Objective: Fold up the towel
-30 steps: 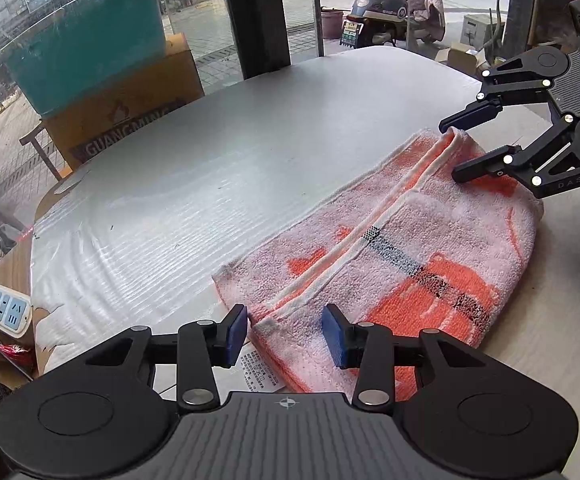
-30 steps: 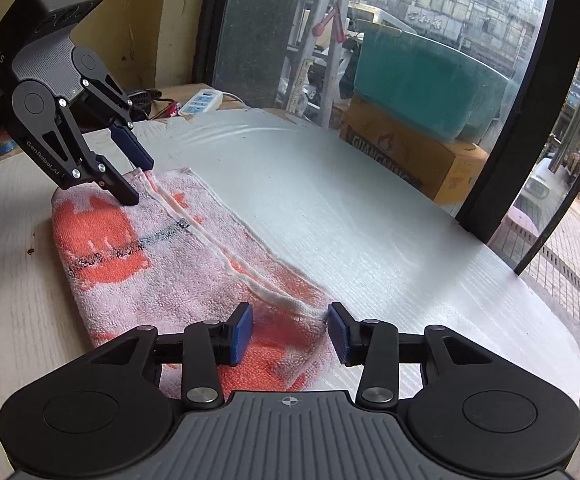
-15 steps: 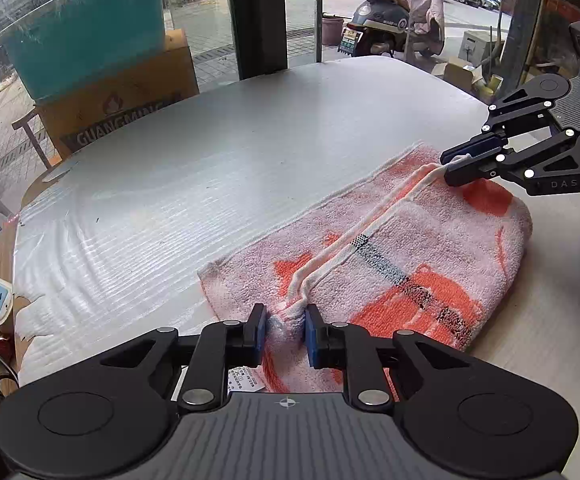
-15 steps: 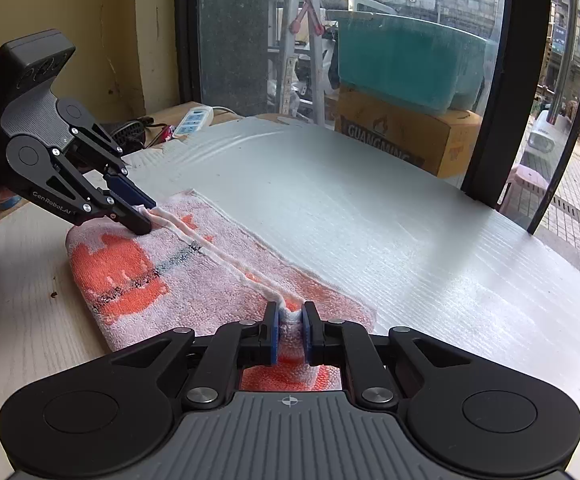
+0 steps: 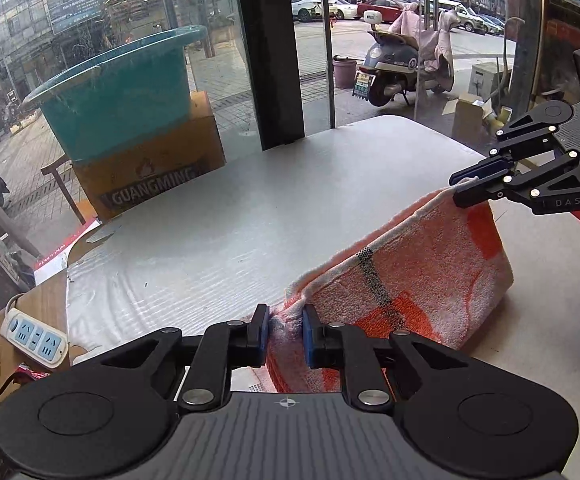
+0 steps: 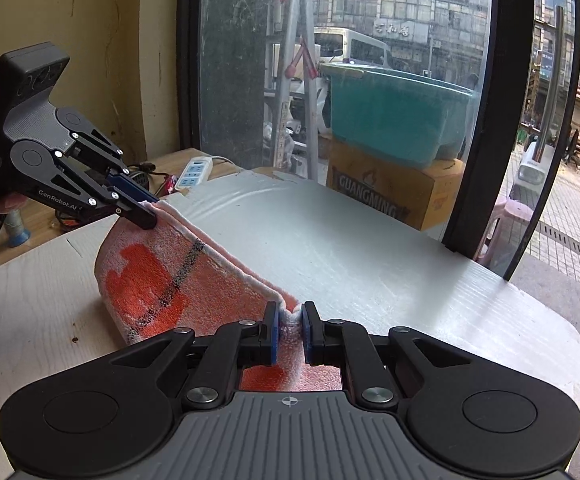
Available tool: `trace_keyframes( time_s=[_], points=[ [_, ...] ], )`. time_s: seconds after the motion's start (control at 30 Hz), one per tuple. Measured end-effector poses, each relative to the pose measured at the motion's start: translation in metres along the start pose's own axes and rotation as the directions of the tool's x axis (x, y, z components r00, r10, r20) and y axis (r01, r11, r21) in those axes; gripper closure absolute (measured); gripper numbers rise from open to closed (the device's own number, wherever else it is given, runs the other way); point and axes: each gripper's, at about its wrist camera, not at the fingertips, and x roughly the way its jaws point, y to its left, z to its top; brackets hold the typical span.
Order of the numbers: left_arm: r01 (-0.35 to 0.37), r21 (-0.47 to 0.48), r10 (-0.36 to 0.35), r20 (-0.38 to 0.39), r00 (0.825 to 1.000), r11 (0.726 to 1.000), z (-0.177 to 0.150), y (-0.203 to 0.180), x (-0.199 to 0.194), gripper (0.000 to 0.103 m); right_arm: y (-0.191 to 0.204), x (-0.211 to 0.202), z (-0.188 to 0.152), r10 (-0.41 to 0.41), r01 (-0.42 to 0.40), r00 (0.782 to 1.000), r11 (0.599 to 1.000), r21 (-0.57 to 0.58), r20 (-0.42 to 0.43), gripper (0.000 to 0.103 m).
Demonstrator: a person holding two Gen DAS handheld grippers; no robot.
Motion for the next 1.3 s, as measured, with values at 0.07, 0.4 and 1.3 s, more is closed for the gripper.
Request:
trace_keyframes(
  time_s=[0.07, 0.4, 1.3],
  points=[
    [-0.010, -0.021, 0.009, -0.013, 1.000, 1.000, 0.003, 0.004, 0.014, 0.085, -0.007, 0.012, -0.002, -0.018, 0.018, 1.000, 1.000, 0.022, -0.005, 0.091],
    [-0.064, -0.088, 0.055, -0.103, 0.993, 0.994, -0.005, 0.014, 0.081, 0.068, -0.032, 0.060, -0.031, -0.071, 0.079, 0.995, 0.990, 0.120, -0.071, 0.087],
    [-0.240, -0.387, 0.265, 0.011, 0.964, 0.890, -0.050, -0.083, -0.068, 0.022, 0.099, -0.065, -0.017, -0.453, 0.408, 0.891, 0.792, 0.454, -0.010, 0.000]
  ],
)
